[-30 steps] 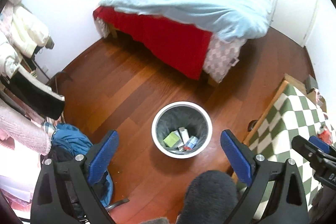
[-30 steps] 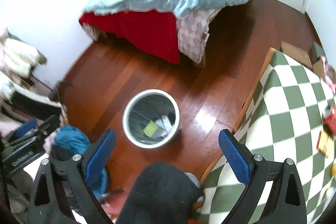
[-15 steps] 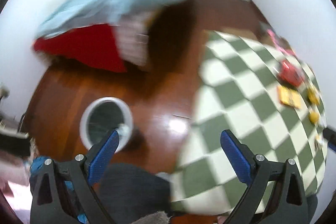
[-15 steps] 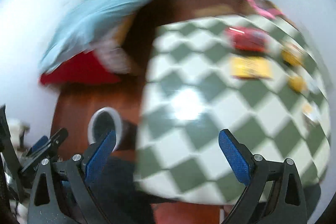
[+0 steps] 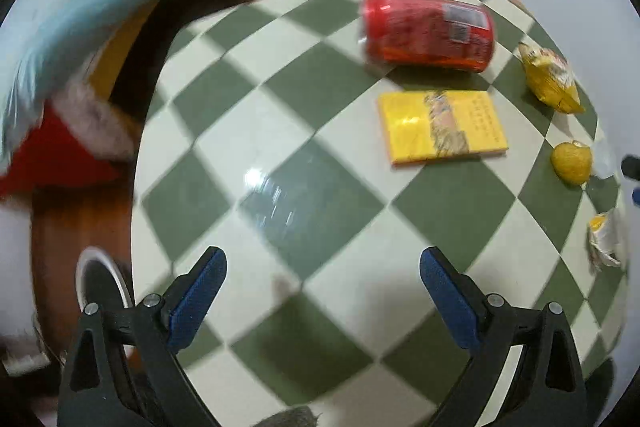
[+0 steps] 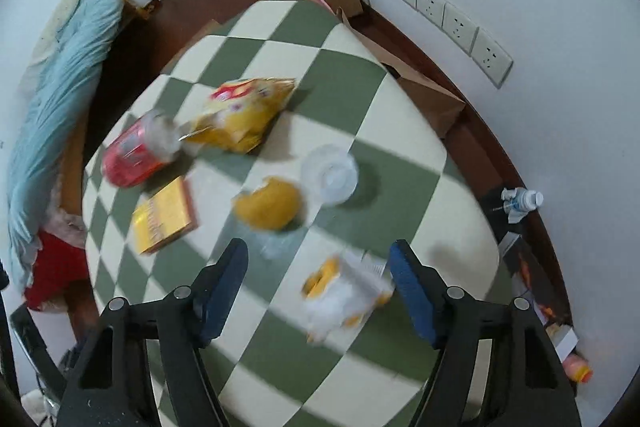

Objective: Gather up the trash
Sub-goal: 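Grasp the yellow cigarette box with the left tool while the right tool grasps the clear plastic lid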

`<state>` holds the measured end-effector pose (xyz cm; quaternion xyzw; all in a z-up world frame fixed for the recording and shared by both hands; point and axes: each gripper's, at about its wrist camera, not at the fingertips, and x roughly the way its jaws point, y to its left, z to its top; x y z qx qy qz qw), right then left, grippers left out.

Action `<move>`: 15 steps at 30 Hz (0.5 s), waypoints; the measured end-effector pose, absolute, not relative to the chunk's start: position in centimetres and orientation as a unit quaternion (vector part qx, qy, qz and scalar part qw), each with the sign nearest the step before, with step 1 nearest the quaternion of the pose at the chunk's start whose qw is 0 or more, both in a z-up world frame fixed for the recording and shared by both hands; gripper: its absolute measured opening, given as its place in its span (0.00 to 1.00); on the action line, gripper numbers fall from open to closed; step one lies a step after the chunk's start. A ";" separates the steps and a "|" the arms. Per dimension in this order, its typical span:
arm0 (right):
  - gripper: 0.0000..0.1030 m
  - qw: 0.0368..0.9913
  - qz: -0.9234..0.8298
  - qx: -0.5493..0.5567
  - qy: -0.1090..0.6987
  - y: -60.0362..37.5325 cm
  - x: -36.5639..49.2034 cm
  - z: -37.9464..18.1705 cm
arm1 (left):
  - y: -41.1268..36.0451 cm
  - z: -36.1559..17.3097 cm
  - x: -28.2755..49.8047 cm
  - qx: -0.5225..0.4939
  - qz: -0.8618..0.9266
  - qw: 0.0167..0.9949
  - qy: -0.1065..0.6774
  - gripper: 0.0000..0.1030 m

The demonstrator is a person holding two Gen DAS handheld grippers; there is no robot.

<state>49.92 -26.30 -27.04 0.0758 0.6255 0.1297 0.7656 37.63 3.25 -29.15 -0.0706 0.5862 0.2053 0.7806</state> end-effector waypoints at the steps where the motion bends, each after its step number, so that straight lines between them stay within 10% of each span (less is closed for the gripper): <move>1: 0.71 0.764 0.127 0.070 0.628 -26.2 50.6 -27.5 | 3.0 -29.2 38.7 -0.051 0.198 0.783 0.588 0.96; 15: 0.43 0.756 0.150 0.088 0.631 -24.1 53.6 -31.2 | -2.5 -29.4 47.6 0.166 0.054 0.785 0.594 0.96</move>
